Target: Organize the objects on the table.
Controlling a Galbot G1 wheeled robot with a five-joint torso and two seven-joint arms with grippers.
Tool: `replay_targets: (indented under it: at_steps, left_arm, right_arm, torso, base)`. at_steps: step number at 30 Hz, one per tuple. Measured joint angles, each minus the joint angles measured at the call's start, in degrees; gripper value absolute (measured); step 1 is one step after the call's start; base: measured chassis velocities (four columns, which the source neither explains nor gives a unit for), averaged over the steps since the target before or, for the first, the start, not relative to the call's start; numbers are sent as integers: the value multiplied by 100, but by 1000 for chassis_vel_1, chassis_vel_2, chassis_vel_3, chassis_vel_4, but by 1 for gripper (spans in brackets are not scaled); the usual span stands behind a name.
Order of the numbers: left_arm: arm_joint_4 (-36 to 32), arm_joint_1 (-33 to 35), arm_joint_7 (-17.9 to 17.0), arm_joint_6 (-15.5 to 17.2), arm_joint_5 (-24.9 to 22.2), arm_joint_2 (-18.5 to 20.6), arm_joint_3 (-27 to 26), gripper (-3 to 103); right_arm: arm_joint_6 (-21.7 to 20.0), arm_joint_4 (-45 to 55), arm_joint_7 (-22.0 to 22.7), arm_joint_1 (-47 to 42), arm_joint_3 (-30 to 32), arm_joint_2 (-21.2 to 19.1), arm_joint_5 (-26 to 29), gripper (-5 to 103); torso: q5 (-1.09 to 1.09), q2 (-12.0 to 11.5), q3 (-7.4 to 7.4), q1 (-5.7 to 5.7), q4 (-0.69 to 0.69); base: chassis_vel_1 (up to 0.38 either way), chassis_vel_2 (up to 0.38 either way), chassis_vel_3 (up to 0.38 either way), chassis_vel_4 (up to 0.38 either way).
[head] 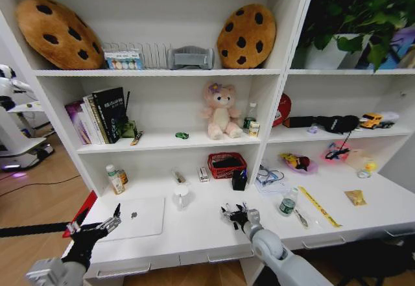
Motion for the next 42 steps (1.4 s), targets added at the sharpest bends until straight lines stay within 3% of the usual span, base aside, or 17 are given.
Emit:
replay_targets:
  at_steps: [4,6,8,9,10,12,14,19,26,28,29,31,37,42]
  left_arm:
    - [0,0,0,0,0,0,0,100]
    - [0,0,0,0,0,0,0,100]
    - [0,0,0,0,0,0,0,100]
    - [0,0,0,0,0,0,0,100]
    - [0,0,0,0,0,0,0,100]
    - [0,0,0,0,0,0,0,100]
    - [0,0,0,0,0,0,0,100]
    - [0,0,0,0,0,0,0,100]
    - [0,0,0,0,0,0,0,100]
    - [0,0,0,0,0,0,0,100]
    - [0,0,0,0,0,0,0,100]
    - [0,0,0,0,0,0,0,100]
    - [0,0,0,0,0,0,0,100]
    - [0,0,1,0,0,0,0,100]
  right_arm:
    - [-40,-11,34,14,-12,9,62,76]
    - [-53,-42,36,37,-12,13,79,59]
    - [-55,-55,35,48,-12,12,85,54]
    - [-58,-61,32,56,-13,8,91,42]
    - [-58,-61,32,56,-13,8,91,42]
    - [-70,-62,28,73,-13,2,111,32]
    - [-75,-62,26,86,-13,-3,124,32]
    - [-92,-46,10,156,0,-47,198,12]
    - [-21,205,-120,139,200,-125,95,11]
    - [673,433,-484,120,323,-220,30,11]
    - [673,433,-484,120,323,-220,30,11]
    - [1152,490,-676,228,391,-274,-185,11]
    - [1390,425,-746,406,459,-294,-327,11]
    - [1812,-374,-802,913,665,-214,-597,11]
  torso:
    - [-1,0,0,-1,0]
    - [-1,0,-1,-1,0]
    - [-1,0,-1,-1,0]
    - [-1,0,-1,0,0]
    - [-1,0,-1,0,0]
    - [0,0,-1,0,0]
    - [1,0,-1,0,0]
    - [1,0,0,0,0]
    - [1,0,0,0,0]
    - [0,0,0,0,0]
    - [0,0,0,0,0]
    - [0,0,0,0,0]
    - [0,0,0,0,0]
    - [0,0,0,0,1]
  base:
    - [0,0,0,0]
    - [0,0,0,0]
    - [0,0,0,0]
    - [0,0,0,0]
    - [0,0,0,0]
    - [0,0,0,0]
    - [0,0,0,0]
    - [0,0,0,0]
    - [0,0,0,0]
    - [0,0,0,0]
    - [0,0,0,0]
    - [0,0,0,0]
    - [0,0,0,0]
    - [0,0,0,0]
